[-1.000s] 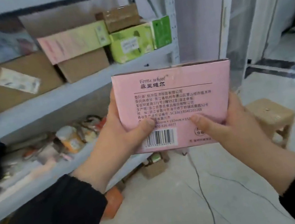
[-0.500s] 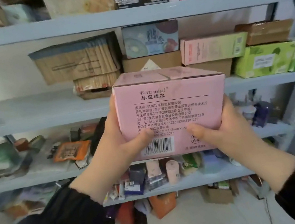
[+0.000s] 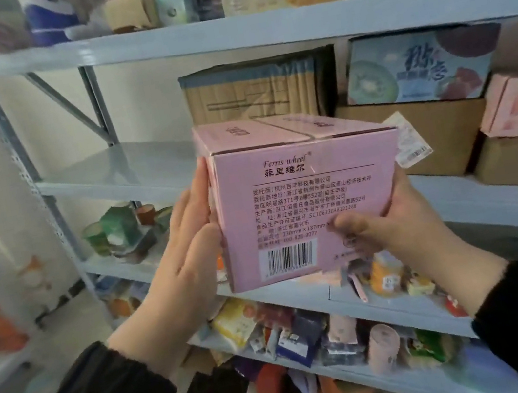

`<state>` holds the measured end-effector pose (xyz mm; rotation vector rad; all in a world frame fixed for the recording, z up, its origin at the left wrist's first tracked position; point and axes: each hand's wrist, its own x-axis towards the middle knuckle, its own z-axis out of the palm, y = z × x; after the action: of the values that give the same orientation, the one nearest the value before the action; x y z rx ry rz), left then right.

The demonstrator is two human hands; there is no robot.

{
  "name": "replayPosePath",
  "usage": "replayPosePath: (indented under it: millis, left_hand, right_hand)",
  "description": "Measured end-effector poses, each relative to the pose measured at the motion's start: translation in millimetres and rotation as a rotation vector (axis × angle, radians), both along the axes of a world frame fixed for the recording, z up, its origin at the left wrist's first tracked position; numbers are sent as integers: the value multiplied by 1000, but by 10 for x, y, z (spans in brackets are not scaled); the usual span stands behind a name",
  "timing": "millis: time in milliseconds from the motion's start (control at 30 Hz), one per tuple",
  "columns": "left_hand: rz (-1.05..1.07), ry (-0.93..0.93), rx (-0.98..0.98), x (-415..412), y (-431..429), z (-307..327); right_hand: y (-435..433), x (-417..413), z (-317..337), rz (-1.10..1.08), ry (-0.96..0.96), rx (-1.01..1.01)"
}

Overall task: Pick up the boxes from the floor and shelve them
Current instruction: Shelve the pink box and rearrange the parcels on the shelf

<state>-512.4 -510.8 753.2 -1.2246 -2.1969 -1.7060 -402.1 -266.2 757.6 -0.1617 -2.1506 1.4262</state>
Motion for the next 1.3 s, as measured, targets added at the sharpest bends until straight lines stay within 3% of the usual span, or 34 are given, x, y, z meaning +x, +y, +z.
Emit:
replayPosePath:
  millis: [200,433,700,1033,1200,1300]
  left_hand:
    - [106,14,-76,-602,-258,-161]
    - [219,390,-218,-1972,-653,-222]
    - [193,494,-180,-3255,-738,38]
    - [208,847,-345,-4481,-855,451]
    - [147,965,-266,-4566,-726,617]
    - [142,1084,-194,-4481,-795,748]
  right_hand:
    - [76,-817,-122,197,-13,-98]
    - [-22,-2222,-152,298,-53,-127]
    - [-280,-3762,-146,349,-100,-114]
    - [-697,-4803,-326,288,-55,-199]
    - [-705,-5013,-377,220,-19,-318]
    - [-672,-5112,-252,205,116,-348]
